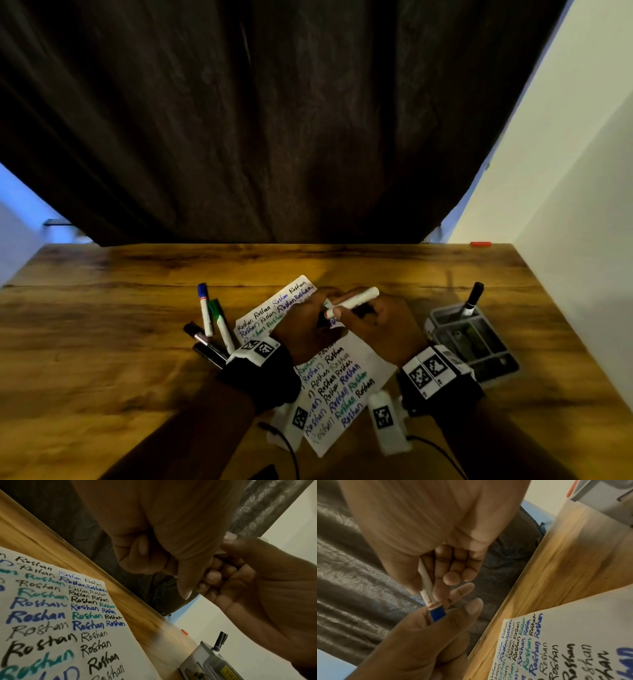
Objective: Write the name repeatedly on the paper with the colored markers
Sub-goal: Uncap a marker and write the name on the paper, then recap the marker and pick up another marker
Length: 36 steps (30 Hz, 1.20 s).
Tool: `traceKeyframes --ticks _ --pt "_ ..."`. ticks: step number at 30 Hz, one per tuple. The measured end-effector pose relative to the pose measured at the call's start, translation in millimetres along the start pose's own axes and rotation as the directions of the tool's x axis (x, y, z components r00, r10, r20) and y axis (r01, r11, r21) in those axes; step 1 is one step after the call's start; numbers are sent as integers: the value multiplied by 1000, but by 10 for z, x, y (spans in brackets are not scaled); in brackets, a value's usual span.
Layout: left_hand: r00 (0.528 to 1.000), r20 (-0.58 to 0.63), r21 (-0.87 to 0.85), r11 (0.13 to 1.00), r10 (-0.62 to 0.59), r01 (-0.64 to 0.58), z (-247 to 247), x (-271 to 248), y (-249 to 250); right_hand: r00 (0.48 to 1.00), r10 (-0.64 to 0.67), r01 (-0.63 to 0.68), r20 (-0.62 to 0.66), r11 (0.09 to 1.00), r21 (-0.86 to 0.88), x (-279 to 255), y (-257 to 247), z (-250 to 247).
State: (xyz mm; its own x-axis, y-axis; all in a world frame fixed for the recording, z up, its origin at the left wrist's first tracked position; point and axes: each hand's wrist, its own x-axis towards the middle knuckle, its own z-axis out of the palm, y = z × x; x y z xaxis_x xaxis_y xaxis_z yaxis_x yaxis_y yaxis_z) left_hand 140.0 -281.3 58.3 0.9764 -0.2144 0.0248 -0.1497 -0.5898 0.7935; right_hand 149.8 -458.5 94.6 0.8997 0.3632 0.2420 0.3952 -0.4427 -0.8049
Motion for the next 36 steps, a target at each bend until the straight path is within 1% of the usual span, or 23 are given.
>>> traceKeyframes --ticks 3,6,9,12,14,16,18,21,23,26,27,28,30,31,32,33,34,36 --pt "999 -48 53 999 4 -1 28 -16 70 999 40 -40 -27 999 -9 1 43 7" --pt "994 -105 95 995 24 -14 61 -28 155 996 70 -69 -54 997 21 -26 90 18" --pt "994 -107 107 994 14 -2 76 -30 210 993 79 -75 -91 996 48 -95 92 40" --pt "995 -90 139 990 50 -37 88 -15 245 984 105 -99 -143 994 45 -130 70 24" --pt "994 -90 148 988 67 -53 101 -15 250 986 117 -110 -122 992 61 -126 56 -5" --pt "993 -101 104 994 55 -44 108 -2 220 988 132 -126 -80 989 79 -118 63 -35" --pt "995 -100 15 1000 17 -16 99 18 173 982 174 -164 -68 977 135 -98 109 -39" --pt "995 -95 -40 999 -9 5 69 37 122 959 269 -238 -90 936 261 -75 235 -50" --pt "996 -91 -62 998 -14 8 45 24 107 945 307 -257 -114 911 322 -83 330 -56" --pt "990 -139 -177 984 -33 7 33 4 75 913 381 -300 -145 869 393 -118 415 -106" --pt "984 -176 -195 981 -34 -1 29 7 56 904 396 -314 -159 869 383 -134 435 -139" --pt "977 -212 -197 980 -28 -15 11 4 32 903 385 -312 -192 893 325 -148 444 -170" --pt "970 -243 -180 982 4 -49 1 25 7 902 313 -291 -298 950 116 -173 485 -248" --pt "970 -241 -155 986 18 -57 5 43 7 916 236 -252 -326 968 -9 -186 505 -282" --pt "972 -233 -116 991 34 -63 11 58 26 940 148 -194 -308 973 -125 -200 507 -305" --pt "973 -223 -67 995 57 -74 20 73 52 964 75 -134 -255 966 -223 -205 512 -291" --pt "974 -205 -28 994 99 -107 50 96 92 982 39 -92 -185 953 -287 -213 487 -286" --pt "971 -150 -18 982 183 -188 142 153 167 994 57 -85 -96 942 -324 -225 412 -278"
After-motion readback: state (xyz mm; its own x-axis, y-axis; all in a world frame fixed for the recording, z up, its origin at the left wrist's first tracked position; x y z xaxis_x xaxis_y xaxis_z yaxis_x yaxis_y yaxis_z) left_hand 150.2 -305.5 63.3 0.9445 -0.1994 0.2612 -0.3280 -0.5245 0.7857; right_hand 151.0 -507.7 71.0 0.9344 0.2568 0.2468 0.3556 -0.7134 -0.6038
